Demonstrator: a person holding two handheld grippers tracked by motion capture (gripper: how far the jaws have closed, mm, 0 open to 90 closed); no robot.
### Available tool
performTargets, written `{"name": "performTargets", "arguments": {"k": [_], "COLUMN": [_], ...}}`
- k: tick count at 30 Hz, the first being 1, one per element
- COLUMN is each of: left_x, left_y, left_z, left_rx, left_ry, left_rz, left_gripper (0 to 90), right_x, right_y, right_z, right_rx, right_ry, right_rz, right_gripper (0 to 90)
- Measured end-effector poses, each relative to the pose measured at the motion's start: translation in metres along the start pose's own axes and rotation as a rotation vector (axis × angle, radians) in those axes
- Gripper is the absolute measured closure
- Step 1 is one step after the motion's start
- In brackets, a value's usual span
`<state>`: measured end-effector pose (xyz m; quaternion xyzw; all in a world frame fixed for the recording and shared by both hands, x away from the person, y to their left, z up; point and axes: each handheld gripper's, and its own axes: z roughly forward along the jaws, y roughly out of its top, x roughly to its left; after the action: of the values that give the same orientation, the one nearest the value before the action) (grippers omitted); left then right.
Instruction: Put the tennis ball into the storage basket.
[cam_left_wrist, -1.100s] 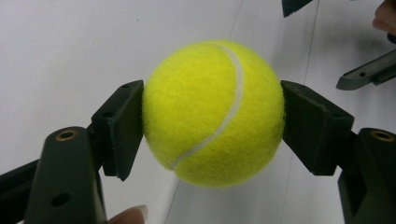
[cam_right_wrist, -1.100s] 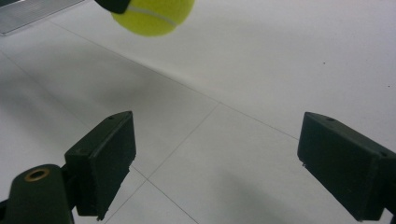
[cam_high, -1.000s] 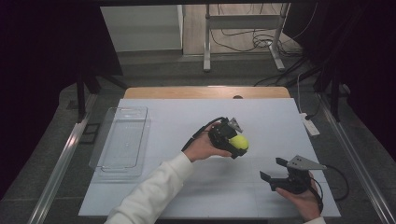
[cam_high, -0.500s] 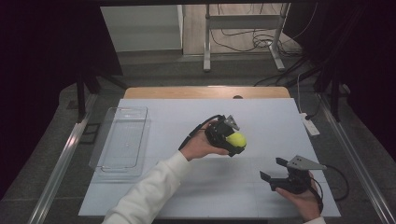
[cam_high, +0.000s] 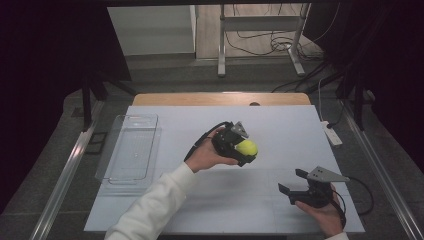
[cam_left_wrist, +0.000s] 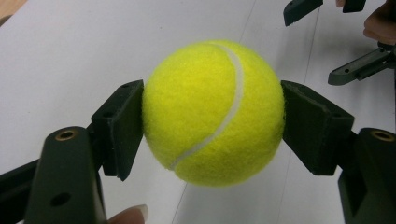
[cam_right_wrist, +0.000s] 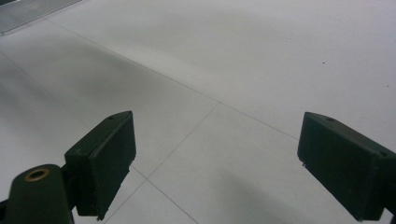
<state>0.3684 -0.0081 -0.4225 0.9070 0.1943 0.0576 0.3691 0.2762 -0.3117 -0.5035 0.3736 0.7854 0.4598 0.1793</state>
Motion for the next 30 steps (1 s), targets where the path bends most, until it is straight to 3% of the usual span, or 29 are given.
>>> {"name": "performTargets", "arguments": {"k": [30], "left_x": [-0.001], "left_y": [-0.017], "left_z": [-0.022], "left_rx": [-0.055], "left_ry": [0.041], "left_rz": [-0.024], "left_gripper": [27.1], "right_x": [0.000], "right_y": [0.000], "right_z": [0.000], "right_rx": [0.000], "right_ry": [-0.003], "right_rz": [-0.001], "right_gripper": [11.6]}}
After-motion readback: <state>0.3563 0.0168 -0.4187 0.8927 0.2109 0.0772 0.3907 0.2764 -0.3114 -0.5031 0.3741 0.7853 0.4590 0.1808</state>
